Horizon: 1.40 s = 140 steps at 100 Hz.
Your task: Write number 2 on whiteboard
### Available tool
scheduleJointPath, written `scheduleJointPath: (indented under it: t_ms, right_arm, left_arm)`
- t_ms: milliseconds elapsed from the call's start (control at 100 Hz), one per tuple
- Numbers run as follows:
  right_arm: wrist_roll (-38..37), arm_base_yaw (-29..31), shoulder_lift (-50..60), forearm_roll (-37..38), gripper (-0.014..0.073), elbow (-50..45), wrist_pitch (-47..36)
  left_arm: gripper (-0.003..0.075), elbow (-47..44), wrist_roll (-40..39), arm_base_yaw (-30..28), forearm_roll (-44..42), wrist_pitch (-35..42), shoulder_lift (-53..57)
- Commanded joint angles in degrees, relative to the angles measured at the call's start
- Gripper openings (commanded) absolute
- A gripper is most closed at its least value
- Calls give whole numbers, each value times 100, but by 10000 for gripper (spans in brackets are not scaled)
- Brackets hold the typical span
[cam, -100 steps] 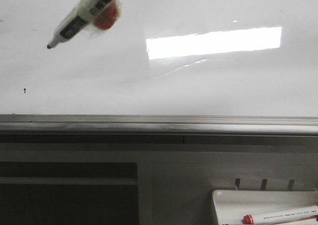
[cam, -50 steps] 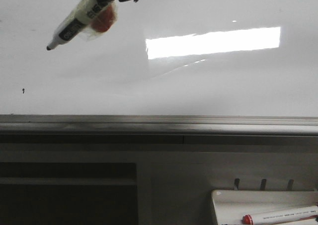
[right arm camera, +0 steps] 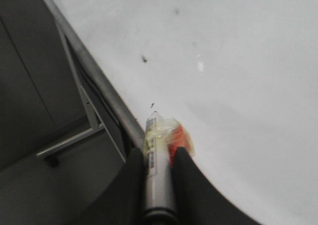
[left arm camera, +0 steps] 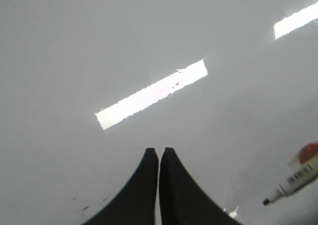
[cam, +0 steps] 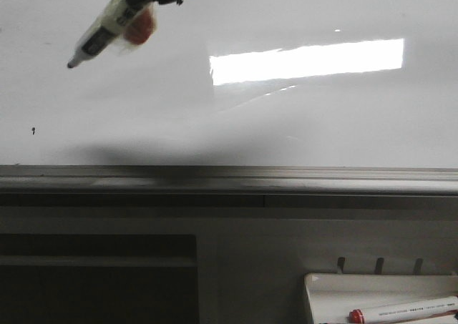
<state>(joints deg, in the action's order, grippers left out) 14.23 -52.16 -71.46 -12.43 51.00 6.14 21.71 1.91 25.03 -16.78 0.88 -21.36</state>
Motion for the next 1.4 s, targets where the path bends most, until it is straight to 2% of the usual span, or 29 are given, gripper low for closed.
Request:
scheduleJointPath:
  t_ms: [0,180,370,610,910,1229,1389]
  right_arm:
    - [14,212,17,-35,-71,382,-348]
    - [26,278,-235,-25,-71,658,-307]
    - [26,278,-289,-25,-71,680,-787]
    - [26,278,-399,-25,-71,835,-316]
    - [26,286,-821,130,-71,1219,-295]
    - [26,728,-848,139,-71,1283,-136]
    - [26,924,-848,268,-71,1283,-309]
  left_arm:
    - [-20,164,-60,-37,97,458,-67]
    - [-20,164,-60,-37,108,458,-67]
    - [-20,164,-60,-37,119,458,-67]
    - [-20,164,-60,-37,119,458,-67]
    - [-20,164,-60,-37,119,458,-67]
    - [-20,164,-60,-37,119,458,-67]
    - [-20,164,-60,-37,119,513,-67]
